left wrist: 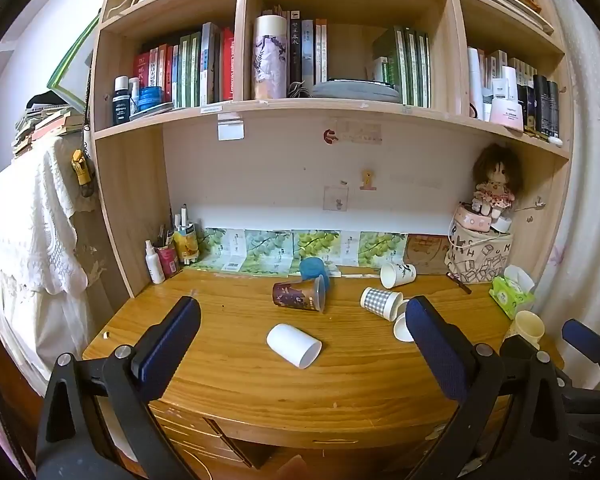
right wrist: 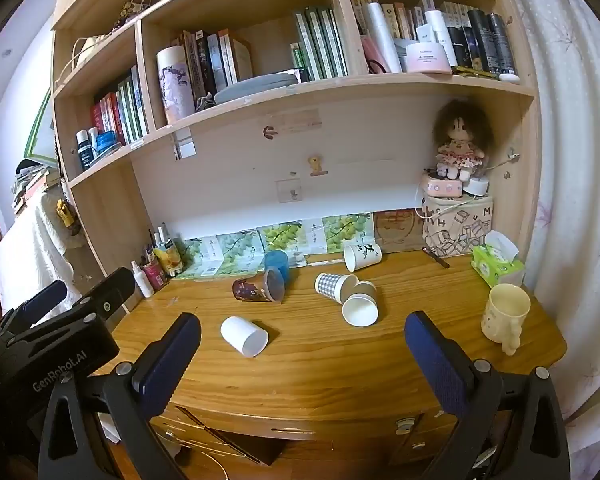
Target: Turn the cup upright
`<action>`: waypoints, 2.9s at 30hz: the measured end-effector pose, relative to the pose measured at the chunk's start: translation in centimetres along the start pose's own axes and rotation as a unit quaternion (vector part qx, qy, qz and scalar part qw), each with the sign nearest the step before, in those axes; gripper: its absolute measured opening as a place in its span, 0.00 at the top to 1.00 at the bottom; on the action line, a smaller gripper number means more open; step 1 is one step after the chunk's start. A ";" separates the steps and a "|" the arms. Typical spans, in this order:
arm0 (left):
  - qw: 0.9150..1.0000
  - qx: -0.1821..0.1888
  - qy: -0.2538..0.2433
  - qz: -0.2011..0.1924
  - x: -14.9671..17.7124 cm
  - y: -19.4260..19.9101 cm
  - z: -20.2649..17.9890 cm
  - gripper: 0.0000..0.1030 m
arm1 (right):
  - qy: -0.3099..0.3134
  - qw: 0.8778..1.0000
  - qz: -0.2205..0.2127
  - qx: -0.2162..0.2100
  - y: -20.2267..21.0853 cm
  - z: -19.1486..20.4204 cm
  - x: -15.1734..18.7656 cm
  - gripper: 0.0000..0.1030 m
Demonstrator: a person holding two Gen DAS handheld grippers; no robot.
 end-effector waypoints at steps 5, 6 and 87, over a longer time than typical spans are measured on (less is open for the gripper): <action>1.000 0.002 -0.001 -0.003 0.1 -0.3 0.5 0.01 | 0.002 1.000 0.000 0.002 0.0 0.1 0.1 0.01; 1.000 0.003 0.000 -0.002 0.2 -0.5 0.6 0.01 | 0.001 1.000 -0.001 0.001 0.1 0.1 0.1 0.01; 0.989 -0.030 0.026 0.145 1.4 -20.5 9.8 0.01 | -0.021 0.994 0.094 -0.057 -19.7 9.6 0.2 0.01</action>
Point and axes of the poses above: each gripper's, at about its wrist camera, not at the fingertips, and y roughly against the way its jaws point, z to its left, x to its underside, the point moved 5 cm from there along -y, roughly the way its jaws point, and after that the axes turned 13 degrees about -z, right-handed, at the moved point
